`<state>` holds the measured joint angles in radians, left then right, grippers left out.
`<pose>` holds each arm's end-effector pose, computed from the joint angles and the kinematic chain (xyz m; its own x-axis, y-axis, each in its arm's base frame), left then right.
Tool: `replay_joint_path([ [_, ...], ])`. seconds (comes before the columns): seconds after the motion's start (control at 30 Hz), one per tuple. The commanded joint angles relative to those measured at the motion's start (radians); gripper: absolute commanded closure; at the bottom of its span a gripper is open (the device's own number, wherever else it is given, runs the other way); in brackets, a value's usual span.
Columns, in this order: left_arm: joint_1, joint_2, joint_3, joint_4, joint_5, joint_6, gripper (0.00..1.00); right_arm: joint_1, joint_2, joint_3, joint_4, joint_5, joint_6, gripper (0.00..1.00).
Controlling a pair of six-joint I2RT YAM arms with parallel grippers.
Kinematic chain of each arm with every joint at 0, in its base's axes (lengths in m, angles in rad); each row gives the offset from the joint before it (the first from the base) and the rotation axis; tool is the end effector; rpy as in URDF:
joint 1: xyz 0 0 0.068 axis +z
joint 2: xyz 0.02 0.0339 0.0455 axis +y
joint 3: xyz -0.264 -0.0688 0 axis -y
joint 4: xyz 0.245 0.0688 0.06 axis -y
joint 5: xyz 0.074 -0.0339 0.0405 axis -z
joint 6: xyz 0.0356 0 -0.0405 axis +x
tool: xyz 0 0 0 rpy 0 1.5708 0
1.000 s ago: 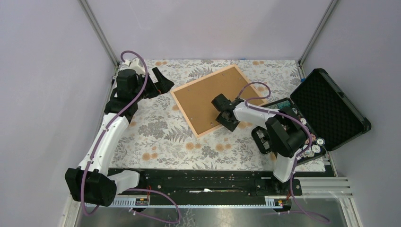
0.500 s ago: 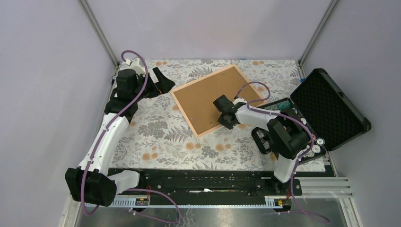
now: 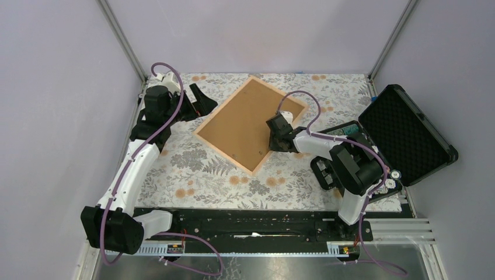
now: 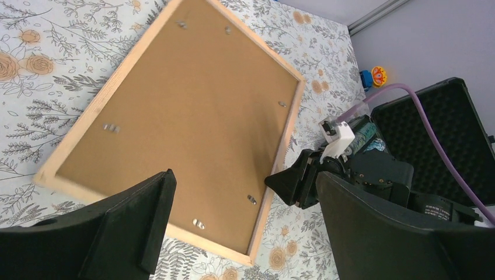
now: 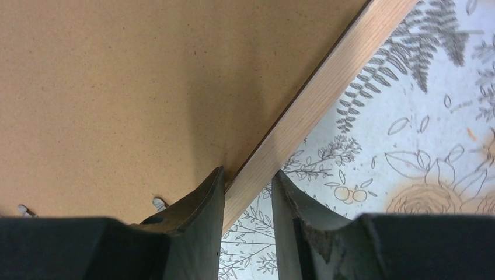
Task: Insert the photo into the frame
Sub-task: Adjust the photo frame at the center of the board, then install the photo frame at the center of the board.
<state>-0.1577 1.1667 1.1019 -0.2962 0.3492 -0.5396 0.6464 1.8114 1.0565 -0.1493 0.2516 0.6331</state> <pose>0.2599 -0.0537 0.3623 -0.5375 -0.4034 -0.7405 0.2186 0.7815 -0.5844 0.3003 0.2155 0.1605 -0.7782 0.1306 -0.6142 0.0000 0.9781 0.2081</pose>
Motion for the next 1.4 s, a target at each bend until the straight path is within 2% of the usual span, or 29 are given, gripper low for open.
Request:
replay_joint_path([
  [0.0, -0.008, -0.013, -0.002, 0.049, -0.013, 0.008, 0.01, -0.010, 0.046, 0.002, -0.054, -0.084, -0.311, 0.97],
  [0.13, -0.013, -0.012, -0.008, 0.065, 0.019, 0.003, 0.01, -0.078, 0.076, 0.054, -0.060, -0.117, -0.329, 0.86],
  [0.33, -0.021, 0.000, -0.010, 0.072, 0.038, 0.006, 0.01, -0.081, 0.055, 0.156, -0.099, -0.157, -0.384, 0.53],
  [0.37, -0.024, 0.001, -0.012, 0.071, 0.027, 0.009, 0.01, -0.082, 0.040, 0.171, -0.116, -0.176, -0.384, 0.38],
  [0.4, -0.023, 0.006, -0.007, 0.062, 0.022, 0.012, 0.01, -0.081, 0.022, 0.177, -0.125, -0.195, -0.384, 0.16],
  [0.43, -0.023, 0.012, 0.004, 0.047, 0.030, 0.015, 0.01, -0.081, 0.004, 0.177, -0.128, -0.205, -0.381, 0.07],
  [0.47, -0.022, 0.015, 0.011, 0.044, 0.045, 0.016, 0.01, -0.081, -0.014, 0.174, -0.128, -0.214, -0.379, 0.05],
  [0.63, -0.018, 0.023, 0.007, 0.050, 0.057, 0.012, 0.01, -0.075, -0.029, 0.169, -0.195, -0.308, -0.380, 0.09],
  [0.93, -0.011, 0.033, 0.000, 0.073, 0.107, -0.008, 0.01, -0.015, 0.005, 0.169, -0.214, -0.270, -0.357, 0.12],
  [1.1, -0.010, 0.041, -0.001, 0.070, 0.096, -0.005, 0.01, 0.009, 0.068, 0.211, -0.244, -0.258, -0.337, 0.20],
  [1.37, -0.009, 0.031, -0.002, 0.069, 0.088, -0.003, 0.01, 0.044, 0.113, 0.241, -0.264, -0.153, -0.309, 0.24],
])
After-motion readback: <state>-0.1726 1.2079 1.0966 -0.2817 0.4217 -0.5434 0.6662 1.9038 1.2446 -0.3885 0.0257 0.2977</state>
